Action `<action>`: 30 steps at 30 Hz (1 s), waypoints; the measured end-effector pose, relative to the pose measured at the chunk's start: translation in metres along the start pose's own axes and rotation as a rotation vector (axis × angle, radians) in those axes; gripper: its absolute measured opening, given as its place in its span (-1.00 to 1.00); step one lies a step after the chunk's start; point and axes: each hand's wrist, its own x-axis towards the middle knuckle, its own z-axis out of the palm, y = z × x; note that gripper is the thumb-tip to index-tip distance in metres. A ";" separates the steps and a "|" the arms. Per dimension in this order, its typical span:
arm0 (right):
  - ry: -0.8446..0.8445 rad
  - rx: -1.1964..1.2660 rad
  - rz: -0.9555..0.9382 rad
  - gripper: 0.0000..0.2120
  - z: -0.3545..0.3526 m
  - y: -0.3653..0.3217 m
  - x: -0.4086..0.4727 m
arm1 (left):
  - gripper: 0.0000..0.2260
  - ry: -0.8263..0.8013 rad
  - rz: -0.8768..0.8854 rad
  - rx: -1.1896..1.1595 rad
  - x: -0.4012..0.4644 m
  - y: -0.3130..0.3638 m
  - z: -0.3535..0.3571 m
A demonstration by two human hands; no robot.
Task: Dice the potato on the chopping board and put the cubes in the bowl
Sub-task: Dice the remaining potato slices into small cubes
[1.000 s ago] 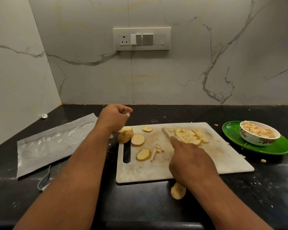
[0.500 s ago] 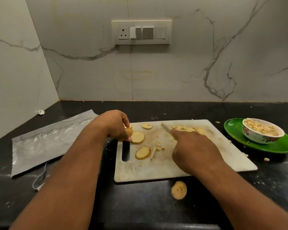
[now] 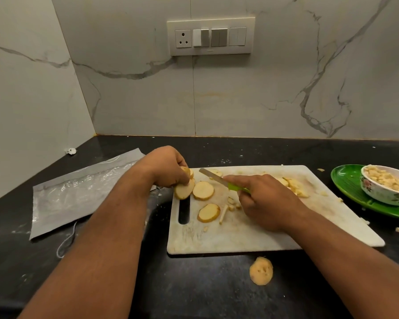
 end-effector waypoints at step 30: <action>-0.061 0.052 0.029 -0.54 -0.008 0.009 0.009 | -0.71 -0.062 -0.024 0.105 -0.002 0.009 0.000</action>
